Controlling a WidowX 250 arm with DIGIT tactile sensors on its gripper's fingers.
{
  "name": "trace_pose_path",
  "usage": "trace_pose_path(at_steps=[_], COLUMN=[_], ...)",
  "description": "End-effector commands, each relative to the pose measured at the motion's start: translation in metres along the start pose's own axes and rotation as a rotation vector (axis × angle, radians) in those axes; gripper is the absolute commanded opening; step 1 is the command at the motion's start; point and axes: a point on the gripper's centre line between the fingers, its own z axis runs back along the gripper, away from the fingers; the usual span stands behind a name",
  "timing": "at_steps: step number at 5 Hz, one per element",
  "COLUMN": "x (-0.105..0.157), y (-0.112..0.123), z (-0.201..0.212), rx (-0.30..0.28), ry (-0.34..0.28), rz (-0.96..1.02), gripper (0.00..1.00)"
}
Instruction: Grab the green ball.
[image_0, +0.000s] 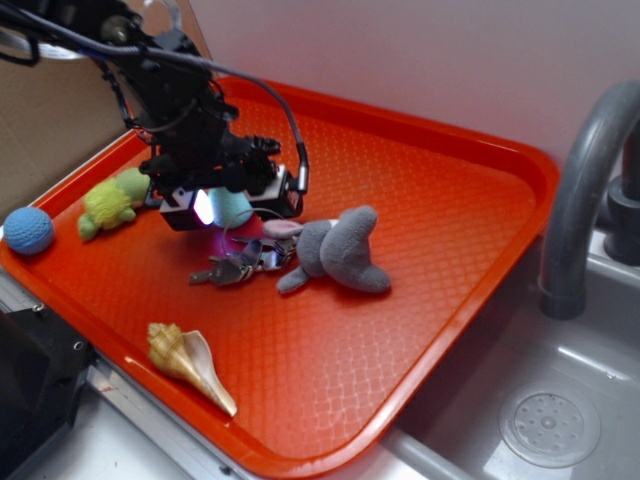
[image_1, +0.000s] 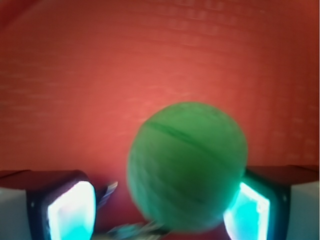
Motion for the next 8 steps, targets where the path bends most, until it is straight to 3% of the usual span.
trace_pose_path(at_steps=[1, 3, 5, 6, 7, 8], x=[0.027, 0.040, 0.049, 0.049, 0.047, 0.047], y=[0.022, 0.046, 0.067, 0.059, 0.038, 0.035], z=[0.014, 0.044, 0.138, 0.188, 0.216, 0.209], rx=[0.037, 0.067, 0.019, -0.026, 0.015, 0.019], ry=[-0.071, -0.089, 0.040, 0.014, -0.013, 0.025], rz=[0.044, -0.019, -0.357, -0.531, -0.582, -0.595], gripper=[0.00, 0.00, 0.00, 0.00, 0.00, 0.00])
